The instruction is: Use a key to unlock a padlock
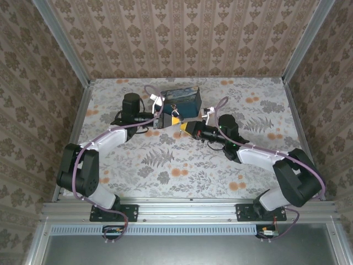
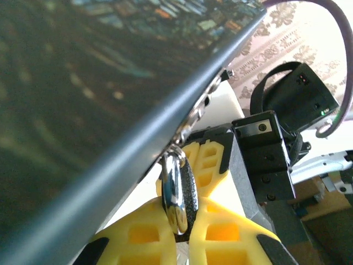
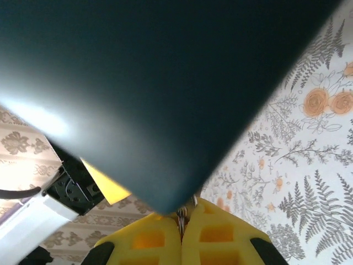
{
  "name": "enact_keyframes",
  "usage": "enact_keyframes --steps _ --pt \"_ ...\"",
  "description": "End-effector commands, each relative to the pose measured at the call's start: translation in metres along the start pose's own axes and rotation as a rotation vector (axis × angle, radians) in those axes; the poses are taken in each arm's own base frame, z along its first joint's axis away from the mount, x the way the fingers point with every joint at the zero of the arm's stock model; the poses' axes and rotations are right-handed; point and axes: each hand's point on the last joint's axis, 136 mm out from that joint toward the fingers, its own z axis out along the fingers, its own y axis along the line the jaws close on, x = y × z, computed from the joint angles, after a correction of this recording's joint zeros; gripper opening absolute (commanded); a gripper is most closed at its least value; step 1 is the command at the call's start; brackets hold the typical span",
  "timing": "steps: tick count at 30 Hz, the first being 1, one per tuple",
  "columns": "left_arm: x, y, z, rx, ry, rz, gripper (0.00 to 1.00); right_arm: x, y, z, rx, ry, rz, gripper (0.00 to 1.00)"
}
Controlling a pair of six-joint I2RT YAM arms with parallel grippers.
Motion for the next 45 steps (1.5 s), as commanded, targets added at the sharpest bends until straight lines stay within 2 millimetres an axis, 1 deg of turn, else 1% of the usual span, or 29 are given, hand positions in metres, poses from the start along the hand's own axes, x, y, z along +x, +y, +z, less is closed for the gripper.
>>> enact_keyframes --steps 1,4,6,10,14,15,18,20,22,24,25,26,29,31,32,34,36,38,39,41,45 --pt "0.008 -0.042 -0.009 0.168 0.076 0.111 0.0 -0.05 -0.022 -0.031 0.188 -0.252 -0.127 0.13" --pt "0.007 -0.041 -0.009 0.172 0.071 0.105 0.0 -0.043 -0.028 -0.044 0.364 -0.199 -0.321 0.24" --pt "0.007 -0.044 -0.01 0.177 0.072 0.109 0.0 -0.043 -0.029 -0.053 0.422 -0.185 -0.409 0.25" --pt "0.006 -0.042 -0.009 0.168 0.07 0.103 0.0 -0.041 -0.021 -0.062 0.426 -0.182 -0.508 0.27" --pt "0.001 -0.037 -0.007 0.146 0.062 0.076 0.0 -0.029 -0.005 -0.059 0.348 -0.131 -0.578 0.31" --pt "-0.001 -0.034 -0.006 0.133 0.056 0.058 0.0 -0.026 -0.001 -0.059 0.332 -0.122 -0.61 0.33" --pt "-0.009 -0.03 -0.004 0.118 0.044 0.013 0.0 -0.02 0.005 -0.061 0.339 -0.097 -0.743 0.36" --pt "-0.013 -0.034 -0.003 0.123 0.038 0.008 0.0 -0.018 0.009 -0.06 0.34 -0.084 -0.836 0.38" --pt "-0.016 -0.038 -0.003 0.123 0.038 0.007 0.0 -0.021 0.014 -0.057 0.331 -0.096 -0.865 0.39" --pt "-0.018 -0.041 -0.003 0.118 0.034 0.014 0.0 -0.018 0.023 -0.047 0.268 -0.073 -0.837 0.39" --pt "-0.019 -0.042 -0.003 0.113 0.032 0.016 0.0 -0.014 0.03 -0.04 0.215 -0.05 -0.791 0.4" --pt "-0.02 -0.04 -0.003 0.101 0.024 0.011 0.0 -0.011 0.033 -0.036 0.186 -0.034 -0.754 0.4" --pt "-0.025 -0.035 -0.003 0.061 0.0 -0.013 0.0 -0.01 0.033 -0.02 0.118 -0.023 -0.565 0.42" --pt "-0.029 -0.032 -0.002 0.043 -0.021 -0.031 0.0 -0.017 0.029 -0.014 0.101 -0.066 -0.447 0.42" --pt "-0.031 -0.031 -0.002 0.031 -0.031 -0.042 0.0 -0.02 0.031 -0.011 0.076 -0.083 -0.398 0.42" --pt "-0.036 -0.028 -0.003 0.005 -0.057 -0.068 0.0 -0.028 0.026 -0.005 0.074 -0.122 -0.26 0.42" --pt "-0.041 -0.029 -0.003 0.0 -0.074 -0.074 0.0 -0.033 0.027 -0.002 0.047 -0.151 -0.19 0.42" --pt "-0.042 -0.03 -0.004 -0.003 -0.078 -0.081 0.0 -0.036 0.034 -0.001 0.014 -0.171 -0.165 0.43" --pt "-0.043 -0.031 -0.004 -0.001 -0.08 -0.079 0.0 -0.036 0.025 0.004 0.031 -0.161 -0.143 0.43" --pt "-0.044 -0.034 -0.005 0.004 -0.085 -0.074 0.0 -0.037 0.025 0.006 0.032 -0.162 -0.131 0.4" --pt "-0.045 -0.031 -0.007 0.0 -0.097 -0.082 0.0 -0.036 0.029 0.009 -0.007 -0.156 -0.116 0.31"
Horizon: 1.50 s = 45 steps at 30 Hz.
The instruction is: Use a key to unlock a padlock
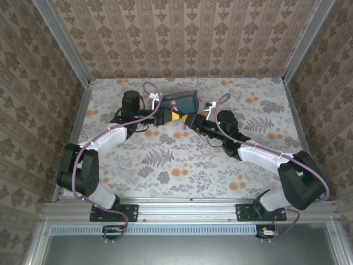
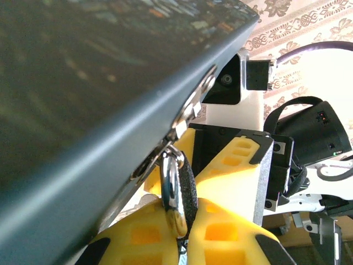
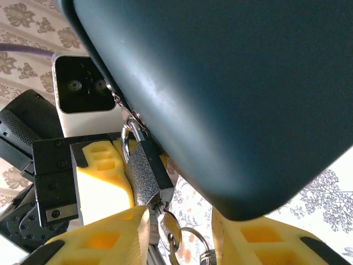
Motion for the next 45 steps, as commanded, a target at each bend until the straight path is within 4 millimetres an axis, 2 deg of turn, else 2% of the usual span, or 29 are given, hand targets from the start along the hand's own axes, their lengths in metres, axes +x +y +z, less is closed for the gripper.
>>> enact_keyframes --steps 1,5,9,15,21,28,33,41,45 --pt "-0.021 -0.04 -0.009 0.057 -0.058 0.15 0.0 -0.009 0.024 0.004 -0.102 -0.026 0.039 0.29" --pt "-0.026 -0.035 -0.013 0.048 -0.091 0.118 0.0 -0.006 0.023 0.003 -0.127 -0.029 0.065 0.28" --pt "-0.03 -0.029 -0.016 0.035 -0.11 0.076 0.0 -0.006 0.027 0.001 -0.164 -0.034 0.067 0.21" --pt "-0.035 -0.036 -0.014 0.075 -0.12 0.049 0.0 -0.003 0.031 0.008 -0.228 -0.017 0.067 0.2" --pt "-0.03 -0.044 -0.012 0.099 -0.098 0.06 0.0 -0.008 0.029 0.01 -0.233 -0.046 0.069 0.23" --pt "-0.027 -0.044 -0.011 0.102 -0.089 0.058 0.0 -0.02 0.024 -0.003 -0.219 -0.102 0.069 0.31" --pt "-0.027 -0.046 -0.01 0.108 -0.08 0.063 0.0 -0.023 0.03 -0.006 -0.218 -0.102 0.052 0.27" --pt "-0.025 -0.046 -0.008 0.108 -0.072 0.06 0.0 -0.028 0.035 -0.007 -0.22 -0.114 0.046 0.31" --pt "-0.024 -0.049 -0.005 0.116 -0.062 0.067 0.0 -0.029 0.039 -0.005 -0.231 -0.11 0.035 0.27"
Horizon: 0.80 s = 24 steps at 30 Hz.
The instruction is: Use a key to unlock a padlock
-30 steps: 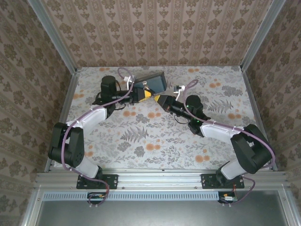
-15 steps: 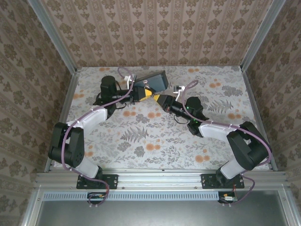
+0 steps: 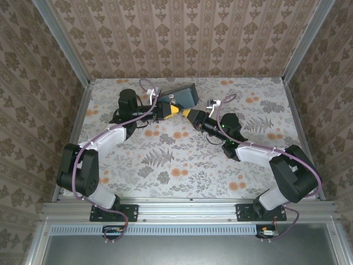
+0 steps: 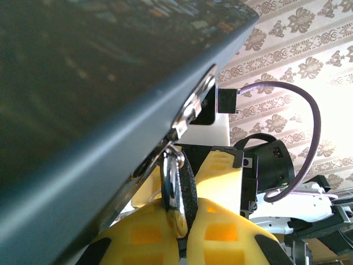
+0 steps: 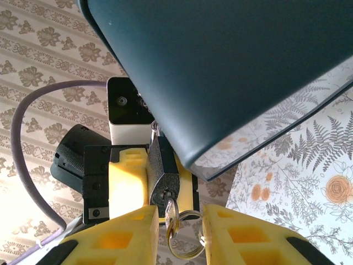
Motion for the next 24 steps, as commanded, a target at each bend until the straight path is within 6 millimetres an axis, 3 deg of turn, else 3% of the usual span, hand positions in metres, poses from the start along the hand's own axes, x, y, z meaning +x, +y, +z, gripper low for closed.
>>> enact_keyframes --steps 1,9,19,24 --pt "-0.001 -0.031 0.001 0.065 0.016 0.126 0.0 -0.008 0.019 0.002 -0.043 -0.021 -0.042 0.27" --pt "0.005 -0.027 0.006 0.059 0.04 0.093 0.0 -0.012 0.031 -0.001 -0.045 -0.049 -0.149 0.08" --pt "0.007 -0.01 0.018 -0.039 0.026 -0.063 0.0 0.014 0.053 -0.024 0.127 0.03 -0.814 0.05" --pt "0.0 0.005 0.019 -0.087 -0.023 -0.141 0.0 0.035 0.05 -0.026 0.155 0.119 -1.1 0.03"
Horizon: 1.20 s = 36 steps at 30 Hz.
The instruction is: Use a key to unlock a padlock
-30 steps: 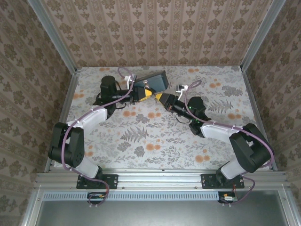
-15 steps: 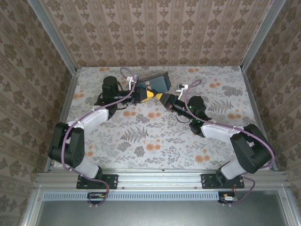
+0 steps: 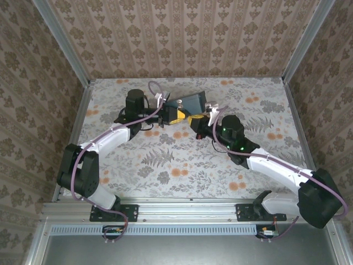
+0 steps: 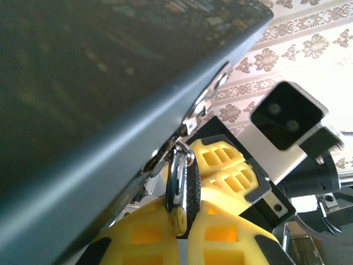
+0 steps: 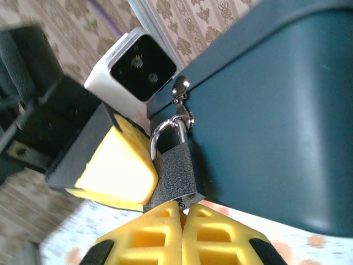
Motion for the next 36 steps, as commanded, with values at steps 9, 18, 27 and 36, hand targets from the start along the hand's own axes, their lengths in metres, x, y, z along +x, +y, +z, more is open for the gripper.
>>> enact_keyframes --steps 9,18,27,36 --pt "-0.018 0.017 0.023 -0.132 -0.167 -0.178 0.0 0.023 0.061 0.0 -0.058 0.041 -0.777 0.02" --pt "-0.028 0.022 0.011 -0.138 -0.215 -0.183 0.0 0.02 0.056 -0.014 -0.126 0.022 -0.593 0.11" --pt "-0.028 0.017 -0.003 -0.121 -0.178 -0.146 0.0 0.0 0.0 -0.038 0.021 0.069 -0.464 0.34" --pt "-0.017 0.003 -0.004 -0.111 -0.116 -0.11 0.0 0.002 -0.006 -0.007 0.078 0.014 -0.84 0.39"
